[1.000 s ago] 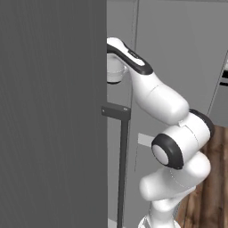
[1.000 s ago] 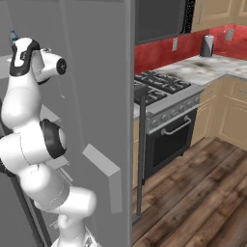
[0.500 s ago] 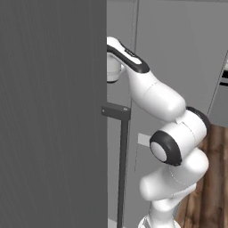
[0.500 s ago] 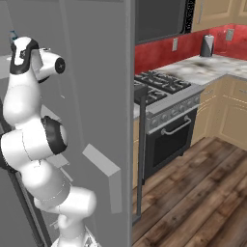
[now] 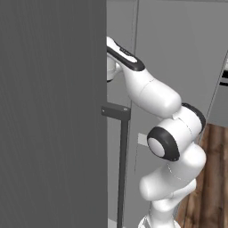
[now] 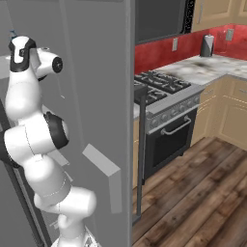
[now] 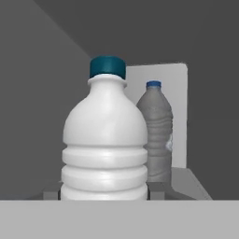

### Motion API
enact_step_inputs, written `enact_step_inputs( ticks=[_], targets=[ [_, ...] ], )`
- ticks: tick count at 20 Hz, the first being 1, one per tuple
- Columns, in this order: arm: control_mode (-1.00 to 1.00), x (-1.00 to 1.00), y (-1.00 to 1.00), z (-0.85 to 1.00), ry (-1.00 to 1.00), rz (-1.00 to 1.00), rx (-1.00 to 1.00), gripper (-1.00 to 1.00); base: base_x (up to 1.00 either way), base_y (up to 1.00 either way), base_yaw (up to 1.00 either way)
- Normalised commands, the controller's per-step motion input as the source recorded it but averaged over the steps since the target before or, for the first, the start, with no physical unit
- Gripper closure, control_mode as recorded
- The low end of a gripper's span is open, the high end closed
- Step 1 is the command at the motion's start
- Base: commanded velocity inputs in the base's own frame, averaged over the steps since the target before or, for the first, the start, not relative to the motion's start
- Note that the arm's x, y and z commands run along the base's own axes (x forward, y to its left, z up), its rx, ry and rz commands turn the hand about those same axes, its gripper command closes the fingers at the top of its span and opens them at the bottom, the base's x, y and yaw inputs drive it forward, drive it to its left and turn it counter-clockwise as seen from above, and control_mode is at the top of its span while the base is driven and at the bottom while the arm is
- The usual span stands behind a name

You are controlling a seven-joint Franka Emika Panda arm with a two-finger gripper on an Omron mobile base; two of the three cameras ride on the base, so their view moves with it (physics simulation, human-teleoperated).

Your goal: Take the bottled waters from the counter and place them in the freezer to freeze. Close the freezer door after placing the bottles.

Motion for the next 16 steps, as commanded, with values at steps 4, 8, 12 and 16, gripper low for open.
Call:
enact_step_inputs(
  ticks=[4, 8, 12, 16],
  targets=[
    [-1.00, 0.04, 0.13, -0.25, 0.00, -0.02, 0.00, 1.00, 0.00, 0.00, 0.00],
    [-1.00, 0.02, 0.06, -0.17, 0.00, -0.01, 0.00, 1.00, 0.00, 0.00, 0.00],
    [-1.00, 0.00, 0.00, 0.00, 0.00, 0.00, 0.00, 1.00, 0.00, 0.00, 0.00],
    [-1.00, 0.00, 0.00, 0.00, 0.00, 0.00, 0.00, -1.00, 0.00, 0.00, 0.00]
  ],
)
